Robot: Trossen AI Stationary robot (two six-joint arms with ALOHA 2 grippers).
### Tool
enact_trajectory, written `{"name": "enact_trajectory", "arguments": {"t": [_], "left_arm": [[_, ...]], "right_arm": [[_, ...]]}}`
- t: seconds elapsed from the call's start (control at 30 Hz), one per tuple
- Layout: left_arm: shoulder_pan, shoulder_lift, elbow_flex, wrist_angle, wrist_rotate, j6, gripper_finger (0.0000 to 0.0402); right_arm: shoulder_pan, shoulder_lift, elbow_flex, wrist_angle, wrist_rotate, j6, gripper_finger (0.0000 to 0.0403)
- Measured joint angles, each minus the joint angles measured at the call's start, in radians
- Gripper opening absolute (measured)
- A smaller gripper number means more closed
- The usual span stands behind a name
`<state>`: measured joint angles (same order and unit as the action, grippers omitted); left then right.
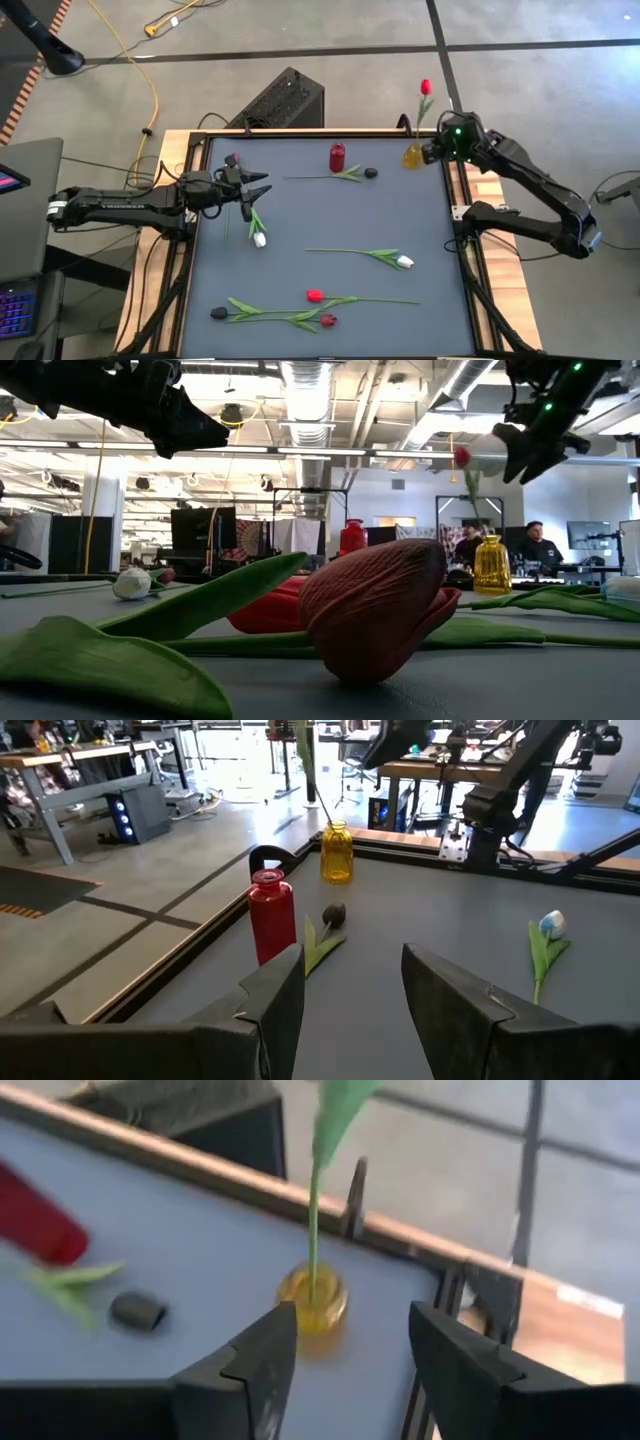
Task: Sort flowers into vase by color
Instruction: Put the red tulip into the yellow vase
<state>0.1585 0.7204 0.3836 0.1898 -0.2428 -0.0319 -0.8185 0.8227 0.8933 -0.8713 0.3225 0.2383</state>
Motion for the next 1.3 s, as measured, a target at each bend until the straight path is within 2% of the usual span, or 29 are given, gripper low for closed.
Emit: {"name": "enact_trajectory", "arguments": {"t": [0.1, 0.27, 0.4, 0.63, 0.9, 1.1, 1.3], "left_arm": [[0.0, 0.0, 0.0, 0.0, 0.001, -0.009, 0.016], [0.0, 0.0, 0.0, 0.0, 0.001, -0.015, 0.016], [0.0, 0.0, 0.0, 0.0, 0.002, -0.017, 0.016], [0.0, 0.0, 0.0, 0.0, 0.002, -0.017, 0.016], [0.0, 0.0, 0.0, 0.002, 0.001, -0.017, 0.016], [0.0, 0.0, 0.0, 0.002, 0.001, -0.017, 0.016], [0.0, 0.0, 0.0, 0.003, 0.001, -0.01, 0.016]], "right_arm": [[0.0, 0.0, 0.049, -0.107, -0.097, 0.027, 0.0239], [0.012, 0.0, 0.093, -0.2, -0.303, 0.097, 0.0238], [0.092, 0.0, 0.098, -0.218, -0.382, 0.161, 0.0232], [0.351, 0.003, 0.098, -0.163, -0.388, 0.309, 0.0226], [0.688, 0.075, 0.098, 0.008, -0.363, 0.424, 0.0226], [0.879, 0.219, 0.098, 0.116, -0.35, 0.376, 0.0225], [0.997, 0.385, 0.098, 0.216, -0.35, 0.166, 0.0225]]}}
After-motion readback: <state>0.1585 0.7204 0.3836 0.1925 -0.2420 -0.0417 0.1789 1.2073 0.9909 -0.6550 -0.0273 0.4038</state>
